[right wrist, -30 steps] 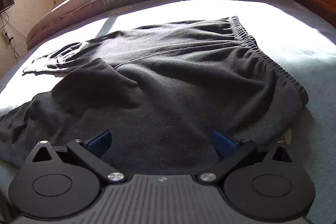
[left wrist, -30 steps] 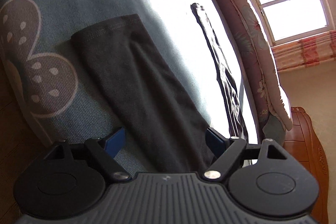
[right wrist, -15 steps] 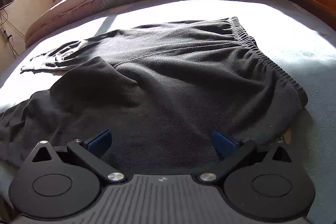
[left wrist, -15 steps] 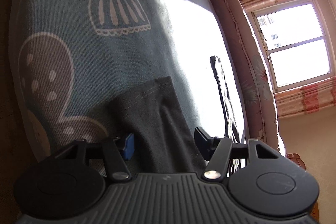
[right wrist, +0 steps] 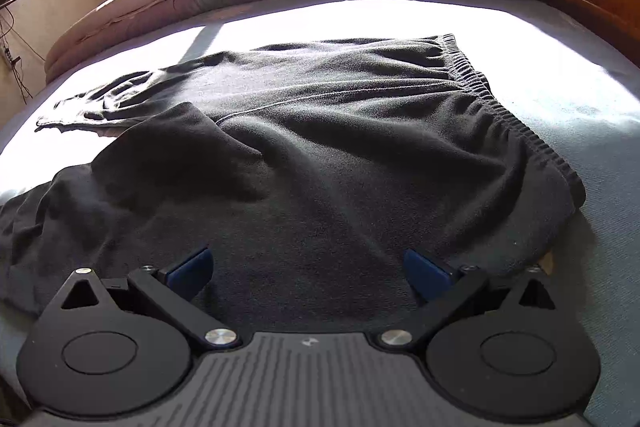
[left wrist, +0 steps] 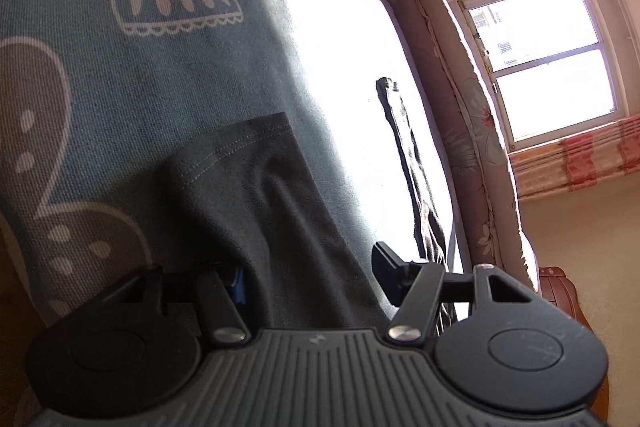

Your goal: Fold clothes

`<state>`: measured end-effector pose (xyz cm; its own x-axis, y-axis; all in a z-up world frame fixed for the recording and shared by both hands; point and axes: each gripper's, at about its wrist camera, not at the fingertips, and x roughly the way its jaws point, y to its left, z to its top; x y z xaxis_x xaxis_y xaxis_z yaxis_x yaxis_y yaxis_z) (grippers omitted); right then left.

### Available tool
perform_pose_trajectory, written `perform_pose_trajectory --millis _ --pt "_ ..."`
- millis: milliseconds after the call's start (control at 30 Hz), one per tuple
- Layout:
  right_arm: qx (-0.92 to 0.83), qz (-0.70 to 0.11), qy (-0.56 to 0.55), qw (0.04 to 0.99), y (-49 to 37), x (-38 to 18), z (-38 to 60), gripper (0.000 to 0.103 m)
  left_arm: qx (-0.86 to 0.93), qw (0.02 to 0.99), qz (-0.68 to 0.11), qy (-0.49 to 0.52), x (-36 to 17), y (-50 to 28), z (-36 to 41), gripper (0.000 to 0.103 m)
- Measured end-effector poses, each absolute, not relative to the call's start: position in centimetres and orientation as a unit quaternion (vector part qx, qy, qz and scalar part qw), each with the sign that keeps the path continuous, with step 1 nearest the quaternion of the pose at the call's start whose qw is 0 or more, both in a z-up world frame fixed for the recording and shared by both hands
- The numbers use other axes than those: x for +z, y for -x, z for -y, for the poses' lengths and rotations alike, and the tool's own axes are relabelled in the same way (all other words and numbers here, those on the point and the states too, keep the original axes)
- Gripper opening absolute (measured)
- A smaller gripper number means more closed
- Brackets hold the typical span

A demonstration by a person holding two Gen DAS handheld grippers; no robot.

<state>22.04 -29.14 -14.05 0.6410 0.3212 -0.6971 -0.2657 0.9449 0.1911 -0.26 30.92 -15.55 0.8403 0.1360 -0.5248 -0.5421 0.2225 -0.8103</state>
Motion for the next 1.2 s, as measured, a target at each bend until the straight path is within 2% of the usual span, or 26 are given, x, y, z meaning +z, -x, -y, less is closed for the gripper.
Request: perform_pose_trajectory --millis 67,167,200,233,500,800,1033,1200 --pt "0.172 -0.402 -0.057 0.898 -21.8 -13.2 29.7 0.103 0.226 0.767 -0.177 0.574 -15.5 0.3 -30.8 0.056" --pt "0.210 -0.396 -0.117 0.886 -20.4 -11.4 31.2 0.103 0.236 0.765 -0.182 0.572 -15.7 0.6 -30.7 0.030" --pt "0.227 -0.391 -0.140 0.881 -19.8 -10.8 31.7 0.103 0.239 0.764 -0.183 0.571 -15.7 0.7 -30.7 0.014" --pt "0.242 -0.387 -0.164 0.875 -19.2 -10.2 32.3 0.103 0.242 0.763 -0.184 0.570 -15.8 0.8 -30.6 0.007" --pt "0.225 -0.445 -0.382 0.778 -18.5 -14.9 35.8 0.103 0.266 0.758 -0.195 0.563 -16.3 1.6 -30.5 0.007" --pt "0.176 -0.388 -0.483 0.765 -21.5 -16.5 35.7 0.103 0.262 0.757 -0.198 0.566 -16.3 2.2 -30.4 0.008" --pt "0.209 -0.400 -0.499 0.740 -20.8 -17.1 32.9 0.103 0.259 0.756 -0.198 0.568 -16.5 3.7 -30.4 0.008" --pt "0.203 -0.378 -0.456 0.780 -21.2 -16.7 31.4 0.103 0.266 0.754 -0.208 0.563 -16.0 3.6 -30.4 0.008"
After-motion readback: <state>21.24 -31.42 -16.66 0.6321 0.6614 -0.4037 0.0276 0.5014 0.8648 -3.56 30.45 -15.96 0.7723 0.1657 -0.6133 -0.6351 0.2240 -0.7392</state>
